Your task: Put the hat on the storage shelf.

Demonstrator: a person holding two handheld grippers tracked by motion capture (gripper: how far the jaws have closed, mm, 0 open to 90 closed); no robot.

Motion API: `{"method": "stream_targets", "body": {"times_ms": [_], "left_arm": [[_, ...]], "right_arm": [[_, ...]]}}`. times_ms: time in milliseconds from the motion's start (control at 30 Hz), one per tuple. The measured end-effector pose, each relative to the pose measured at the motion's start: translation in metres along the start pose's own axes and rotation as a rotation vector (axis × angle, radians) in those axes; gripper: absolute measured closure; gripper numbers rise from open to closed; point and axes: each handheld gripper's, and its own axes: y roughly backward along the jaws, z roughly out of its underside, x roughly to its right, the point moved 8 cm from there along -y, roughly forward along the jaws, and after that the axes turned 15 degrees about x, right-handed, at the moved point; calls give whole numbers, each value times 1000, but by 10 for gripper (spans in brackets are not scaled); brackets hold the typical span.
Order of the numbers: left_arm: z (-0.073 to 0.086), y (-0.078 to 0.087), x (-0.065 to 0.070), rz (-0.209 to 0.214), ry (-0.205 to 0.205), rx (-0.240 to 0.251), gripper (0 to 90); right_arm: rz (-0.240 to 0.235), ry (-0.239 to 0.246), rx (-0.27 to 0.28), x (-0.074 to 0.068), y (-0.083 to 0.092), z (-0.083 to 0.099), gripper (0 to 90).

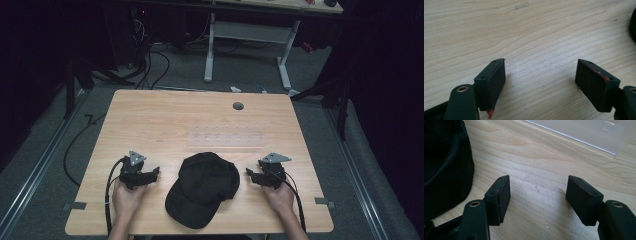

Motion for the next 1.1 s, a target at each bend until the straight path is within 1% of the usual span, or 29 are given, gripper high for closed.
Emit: {"method": "stream_targets", "body": {"times_ms": [533, 600, 767, 967, 1033, 1100], "left_arm": [[0, 0, 0, -6, 2, 2, 246], [0, 0, 0, -6, 2, 2, 246], [0, 0, 0, -7, 4, 3, 246], [0, 0, 0, -7, 4, 3, 246], [0, 0, 0, -7, 4, 3, 246], [0, 0, 0, -7, 4, 3, 247]], "right_arm": [[2, -3, -1, 0, 0, 0, 366], [12, -14, -3, -1, 1, 0, 369], [20, -24, 1, 0, 2, 1, 385], [36, -72, -2, 4, 7, 1, 450], [30, -86, 0, 3, 9, 2, 465], [21, -81, 8, 1, 11, 1, 479]]}}
